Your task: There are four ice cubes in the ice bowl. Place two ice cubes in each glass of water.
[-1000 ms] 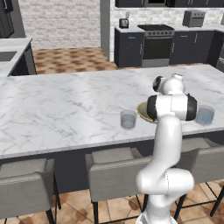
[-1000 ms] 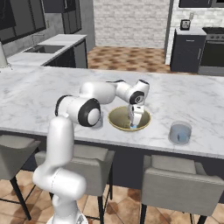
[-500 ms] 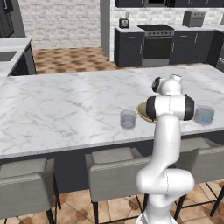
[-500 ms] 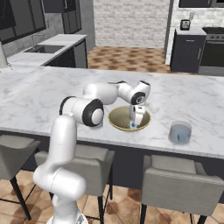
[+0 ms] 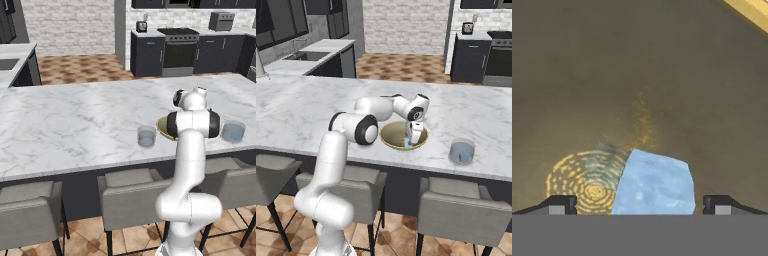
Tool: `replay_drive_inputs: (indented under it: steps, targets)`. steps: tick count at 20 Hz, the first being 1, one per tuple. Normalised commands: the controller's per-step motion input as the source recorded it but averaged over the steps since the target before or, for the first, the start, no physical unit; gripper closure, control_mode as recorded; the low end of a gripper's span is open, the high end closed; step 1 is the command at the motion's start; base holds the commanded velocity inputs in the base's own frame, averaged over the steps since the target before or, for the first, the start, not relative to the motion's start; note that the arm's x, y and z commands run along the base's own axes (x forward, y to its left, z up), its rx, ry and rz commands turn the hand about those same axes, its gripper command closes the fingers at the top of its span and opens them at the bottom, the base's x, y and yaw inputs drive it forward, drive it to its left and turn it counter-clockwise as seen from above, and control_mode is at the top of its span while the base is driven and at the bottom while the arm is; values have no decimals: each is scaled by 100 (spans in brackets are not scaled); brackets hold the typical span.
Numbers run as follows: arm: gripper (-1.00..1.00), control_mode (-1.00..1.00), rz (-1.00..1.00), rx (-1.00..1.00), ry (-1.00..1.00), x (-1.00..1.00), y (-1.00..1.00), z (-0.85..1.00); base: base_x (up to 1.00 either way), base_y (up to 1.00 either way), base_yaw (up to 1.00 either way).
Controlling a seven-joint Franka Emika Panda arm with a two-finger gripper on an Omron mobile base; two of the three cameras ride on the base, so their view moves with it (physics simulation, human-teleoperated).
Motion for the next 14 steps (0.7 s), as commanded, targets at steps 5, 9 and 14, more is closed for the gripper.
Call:
replay_drive_inputs:
  steps: [5,9,14]
  targets:
    - [-100,-100,0,0,-2,2,0,-12,0,0,0]
    - [-100,-100,0,0,-4,0,0,-12,0,0,0]
    - [-100,-100,0,0,-4,0,0,-17,0,0,0]
